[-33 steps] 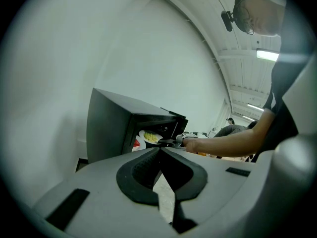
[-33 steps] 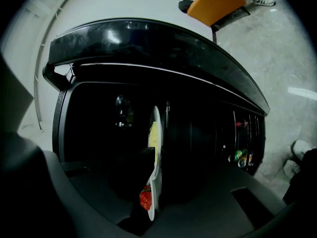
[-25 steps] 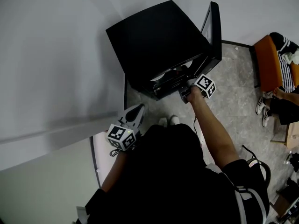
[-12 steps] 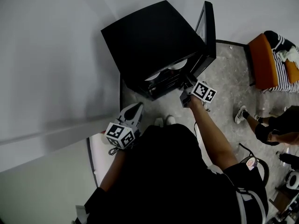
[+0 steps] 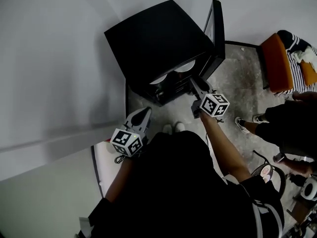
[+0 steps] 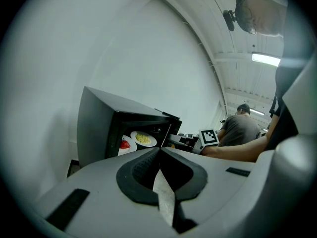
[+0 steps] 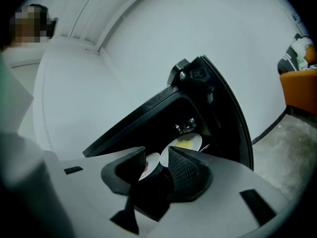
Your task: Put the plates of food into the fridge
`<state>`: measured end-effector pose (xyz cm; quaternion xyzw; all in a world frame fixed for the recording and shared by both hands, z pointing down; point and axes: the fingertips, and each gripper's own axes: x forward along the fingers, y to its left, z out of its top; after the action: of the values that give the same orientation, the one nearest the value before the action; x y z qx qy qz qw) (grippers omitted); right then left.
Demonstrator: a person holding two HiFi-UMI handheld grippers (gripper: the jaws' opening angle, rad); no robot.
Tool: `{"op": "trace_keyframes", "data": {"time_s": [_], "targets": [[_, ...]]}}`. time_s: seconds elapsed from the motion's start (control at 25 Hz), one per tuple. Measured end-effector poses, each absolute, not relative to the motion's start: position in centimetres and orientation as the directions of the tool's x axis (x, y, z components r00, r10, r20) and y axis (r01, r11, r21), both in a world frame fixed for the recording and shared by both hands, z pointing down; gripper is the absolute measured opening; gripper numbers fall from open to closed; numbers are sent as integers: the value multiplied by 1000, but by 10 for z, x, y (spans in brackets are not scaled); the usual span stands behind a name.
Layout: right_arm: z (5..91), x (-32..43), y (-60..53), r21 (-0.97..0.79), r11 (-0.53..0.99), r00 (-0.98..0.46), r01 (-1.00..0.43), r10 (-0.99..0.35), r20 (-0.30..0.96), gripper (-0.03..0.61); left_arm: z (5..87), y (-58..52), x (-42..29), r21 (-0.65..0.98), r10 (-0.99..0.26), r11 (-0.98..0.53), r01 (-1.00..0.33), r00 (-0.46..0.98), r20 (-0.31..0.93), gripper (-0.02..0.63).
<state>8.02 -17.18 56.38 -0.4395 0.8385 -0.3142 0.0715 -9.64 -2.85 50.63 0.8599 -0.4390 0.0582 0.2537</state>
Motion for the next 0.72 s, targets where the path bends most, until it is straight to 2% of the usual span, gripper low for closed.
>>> {"op": "trace_keyframes", "data": {"time_s": [0.36, 0.72], "targets": [[534, 82, -138, -491, 504, -632, -711, -764, 132, 152, 505, -22, -86, 351, -720, -507, -787, 611, 329, 23], [527, 89, -108, -475, 499, -624, -725, -767, 148, 152, 508, -17, -75, 356, -705, -532, -768, 635, 317, 22]]}}
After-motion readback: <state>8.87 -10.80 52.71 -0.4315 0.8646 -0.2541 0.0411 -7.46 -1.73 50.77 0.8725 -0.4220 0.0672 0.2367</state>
